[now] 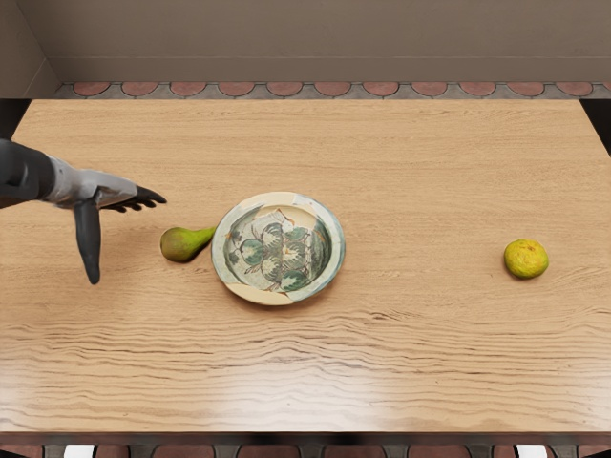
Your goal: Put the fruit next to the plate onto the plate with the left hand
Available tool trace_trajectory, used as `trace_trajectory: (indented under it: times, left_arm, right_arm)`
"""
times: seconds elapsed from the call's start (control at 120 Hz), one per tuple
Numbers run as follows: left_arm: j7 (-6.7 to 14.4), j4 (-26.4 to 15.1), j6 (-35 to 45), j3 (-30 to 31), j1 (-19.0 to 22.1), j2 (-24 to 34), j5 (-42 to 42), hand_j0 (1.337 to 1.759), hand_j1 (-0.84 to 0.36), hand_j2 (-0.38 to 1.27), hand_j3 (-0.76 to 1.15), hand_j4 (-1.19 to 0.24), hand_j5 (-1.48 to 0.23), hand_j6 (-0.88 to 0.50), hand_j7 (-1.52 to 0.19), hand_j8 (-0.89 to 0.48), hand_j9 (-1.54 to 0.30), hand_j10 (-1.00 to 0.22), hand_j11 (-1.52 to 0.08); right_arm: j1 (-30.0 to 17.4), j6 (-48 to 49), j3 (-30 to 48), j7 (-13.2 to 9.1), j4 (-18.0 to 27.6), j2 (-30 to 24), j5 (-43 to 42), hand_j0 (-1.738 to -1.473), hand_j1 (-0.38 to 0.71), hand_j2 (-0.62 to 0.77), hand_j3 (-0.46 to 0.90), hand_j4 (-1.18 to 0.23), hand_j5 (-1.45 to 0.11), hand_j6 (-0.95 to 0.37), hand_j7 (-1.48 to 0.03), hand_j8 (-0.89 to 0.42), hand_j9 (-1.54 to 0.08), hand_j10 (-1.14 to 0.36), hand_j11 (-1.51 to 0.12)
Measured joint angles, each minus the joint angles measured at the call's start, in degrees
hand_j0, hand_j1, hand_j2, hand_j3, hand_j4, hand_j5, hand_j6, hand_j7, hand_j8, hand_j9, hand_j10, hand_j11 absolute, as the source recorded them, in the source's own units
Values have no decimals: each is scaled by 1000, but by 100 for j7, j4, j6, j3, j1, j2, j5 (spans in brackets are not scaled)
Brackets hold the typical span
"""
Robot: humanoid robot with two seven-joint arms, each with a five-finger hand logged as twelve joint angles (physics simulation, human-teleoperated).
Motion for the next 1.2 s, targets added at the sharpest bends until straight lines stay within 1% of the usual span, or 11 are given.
trace_trajectory:
  times: [0.033, 0.1, 0.208, 0.267, 0.333, 0.467, 0.625, 0.767, 0.883, 1.017, 1.2]
  left_arm:
    - [66, -3, 115, -2, 22, -97, 155, 1658, 349, 0, 0, -4, -1, -5, 0, -5, 0, -3, 0]
    - [374, -8, 348, 4, 39, -274, 355, 1658, 349, 1, 0, -4, -1, -5, 0, -5, 0, -4, 0]
    - [741, -11, 580, 10, 26, -368, 503, 1658, 349, 1, 0, -4, -1, -5, 0, -5, 0, -4, 0]
    - [867, -11, 680, 12, 22, -443, 574, 1658, 349, 1, 0, -4, -1, -5, 0, -5, 0, -4, 0]
    - [947, -12, 751, 5, 9, -500, 627, 1658, 349, 1, 0, -4, -1, -5, 0, -5, 0, -4, 0]
    - [1011, -40, 968, -1, 9, -657, 666, 1658, 349, 1, 0, -4, -1, -5, 0, -5, 0, -3, 0]
    - [1030, -346, 1180, -2, -9, -716, 678, 1658, 349, 1, 0, -4, -1, -5, 0, -5, 0, -3, 0]
    - [1034, -457, 1273, 1, -3, -805, 659, 1658, 349, 1, 0, -4, -1, -5, 0, -5, 0, -3, 0]
    - [1035, -590, 1502, 30, 8, -861, 639, 1658, 349, 1, 0, -4, -1, -5, 0, -5, 0, -3, 0]
    - [1036, -650, 1781, 49, 25, -903, 632, 1658, 349, 1, 0, -4, -1, -5, 0, -4, 0, -3, 0]
    - [1036, -773, 2292, 157, 155, -938, 636, 1658, 349, 1, 0, -4, -1, -5, 0, -4, 0, -3, 0]
  right_arm:
    - [0, 0, 0, 0, 0, 0, 0, -1658, -317, -5, 0, -27, -35, -27, -35, -27, -35, -27, -35]
    - [0, 1, 0, 0, 0, 0, 0, -1658, -317, -6, 0, -27, -35, -27, -35, -27, -35, -27, -35]
    - [0, 2, 0, 0, 0, 0, 0, -1658, -317, -5, 0, -27, -35, -27, -35, -27, -35, -27, -35]
    - [0, 1, 0, 0, 0, 0, 0, -1658, -317, -5, 0, -27, -35, -27, -35, -27, -35, -27, -35]
    - [0, 1, 0, 0, 0, 0, 0, -1658, -317, -5, 0, -27, -35, -27, -35, -27, -35, -27, -35]
    - [0, 1, 0, 0, 0, 0, 0, -1658, -317, -5, 0, -27, -35, -26, -35, -26, -35, -26, -35]
    - [0, 2, 0, 0, 0, 0, 0, -1658, -317, -5, 0, -27, -35, -27, -35, -27, -35, -27, -35]
    - [0, 1, 0, 0, 0, 0, 0, -1658, -317, -5, 0, -26, -34, -26, -34, -26, -34, -26, -34]
    - [0, 0, 0, 0, 0, 0, 0, -1658, -317, -5, 0, -26, -34, -26, -34, -26, -34, -26, -34]
    - [0, 0, 0, 0, 0, 0, 0, -1658, -317, -5, 0, -27, -35, -27, -35, -27, -35, -27, -35]
    - [0, 1, 0, 0, 0, 0, 0, -1658, -317, -5, 0, -27, -35, -27, -35, -27, -35, -27, -35]
